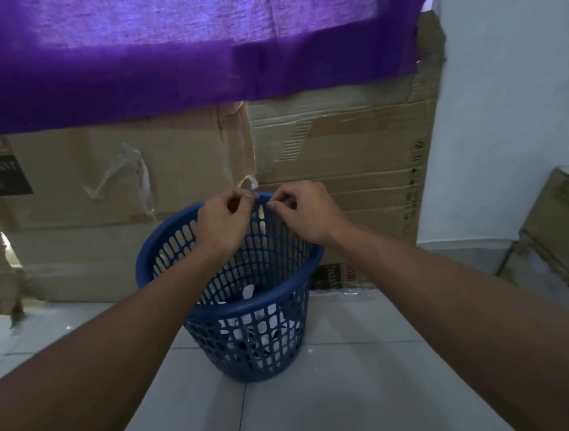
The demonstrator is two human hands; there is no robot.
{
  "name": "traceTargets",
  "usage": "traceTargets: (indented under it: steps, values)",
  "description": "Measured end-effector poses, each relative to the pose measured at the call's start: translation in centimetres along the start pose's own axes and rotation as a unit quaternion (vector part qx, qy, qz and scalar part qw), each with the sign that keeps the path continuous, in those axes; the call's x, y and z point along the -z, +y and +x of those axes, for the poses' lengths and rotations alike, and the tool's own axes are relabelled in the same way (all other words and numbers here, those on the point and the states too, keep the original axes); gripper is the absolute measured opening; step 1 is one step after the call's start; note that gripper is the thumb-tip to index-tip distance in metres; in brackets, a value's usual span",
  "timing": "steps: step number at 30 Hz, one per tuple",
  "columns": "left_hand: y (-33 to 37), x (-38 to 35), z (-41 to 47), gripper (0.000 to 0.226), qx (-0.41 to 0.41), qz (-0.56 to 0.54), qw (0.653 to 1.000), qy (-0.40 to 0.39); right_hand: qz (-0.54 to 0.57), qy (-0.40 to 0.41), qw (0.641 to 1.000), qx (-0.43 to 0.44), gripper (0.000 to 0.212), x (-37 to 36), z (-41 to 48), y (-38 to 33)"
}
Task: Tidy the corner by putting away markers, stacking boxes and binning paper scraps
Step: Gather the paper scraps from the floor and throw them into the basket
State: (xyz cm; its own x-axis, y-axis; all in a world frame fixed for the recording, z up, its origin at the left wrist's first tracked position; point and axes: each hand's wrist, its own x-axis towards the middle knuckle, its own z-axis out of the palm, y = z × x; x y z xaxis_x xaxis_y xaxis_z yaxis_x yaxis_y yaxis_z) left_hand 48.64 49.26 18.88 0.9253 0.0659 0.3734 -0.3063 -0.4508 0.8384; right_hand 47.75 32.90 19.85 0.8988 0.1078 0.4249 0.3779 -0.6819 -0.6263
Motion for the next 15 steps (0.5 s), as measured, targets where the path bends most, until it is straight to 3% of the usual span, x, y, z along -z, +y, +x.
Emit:
traceTargets:
  steps: [9, 15]
  values:
    - [4.8, -8.4, -1.5, 0.01, -0.102, -0.011, 0.992, -0.067, -0.066, 0.078, 0.993, -0.058, 0.018, 8.4, -5.0, 5.2]
    - [8.9, -18.0, -4.0, 0.01, -0.11, -0.064, 0.983, -0.129, -0.094, 0.138, 0.977, -0.134, 0.02, 14.2, -10.7, 10.9]
